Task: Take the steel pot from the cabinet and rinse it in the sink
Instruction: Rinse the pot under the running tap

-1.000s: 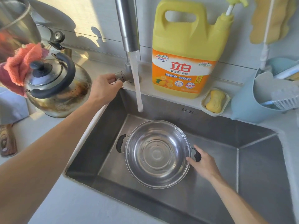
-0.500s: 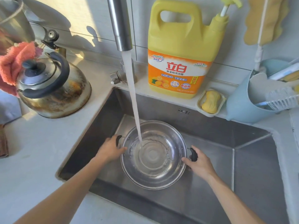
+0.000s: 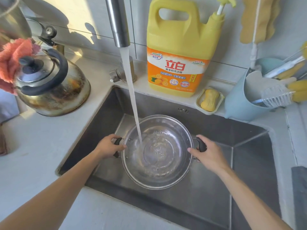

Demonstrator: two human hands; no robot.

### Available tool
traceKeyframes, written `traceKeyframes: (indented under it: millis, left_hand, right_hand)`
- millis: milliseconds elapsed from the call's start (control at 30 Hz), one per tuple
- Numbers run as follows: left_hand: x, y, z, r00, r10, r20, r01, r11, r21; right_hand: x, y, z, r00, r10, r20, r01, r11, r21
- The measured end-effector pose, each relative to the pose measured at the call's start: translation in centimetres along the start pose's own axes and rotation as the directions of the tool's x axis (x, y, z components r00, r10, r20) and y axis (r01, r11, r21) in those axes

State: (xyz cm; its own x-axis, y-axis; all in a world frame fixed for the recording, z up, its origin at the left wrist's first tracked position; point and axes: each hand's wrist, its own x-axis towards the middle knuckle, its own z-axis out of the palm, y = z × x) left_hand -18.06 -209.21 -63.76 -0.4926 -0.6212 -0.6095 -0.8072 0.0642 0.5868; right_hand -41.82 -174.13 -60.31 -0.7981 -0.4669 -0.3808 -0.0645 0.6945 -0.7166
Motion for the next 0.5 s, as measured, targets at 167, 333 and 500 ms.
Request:
traceKeyframes:
  millis: [167, 333, 500]
  left_hand:
    - [-2.4, 1.0, -1.6, 0.976, 0.160, -0.145, -0.163, 0.987, -0.004]
    - [-4.8, 3.4, -4.2, 0.921, 0.294, -0.255, -0.271, 0.955, 0.119]
    - [-5.2, 5.8, -6.3, 0.916, 0.347, -0.200, -0.269, 0.903, 0.334]
  right_hand:
    - [-1.2, 0.0, 0.6, 0.995, -0.064, -0.082, 0.073, 0.991, 0.108]
    - [-2.5, 0.9, 2.8, 0.993, 0.032, -0.110, 0.002, 0.955, 0.297]
    - [-4.1, 1.4, 3.8, 0.988, 0.145, 0.044, -0.151, 0.919, 0.365]
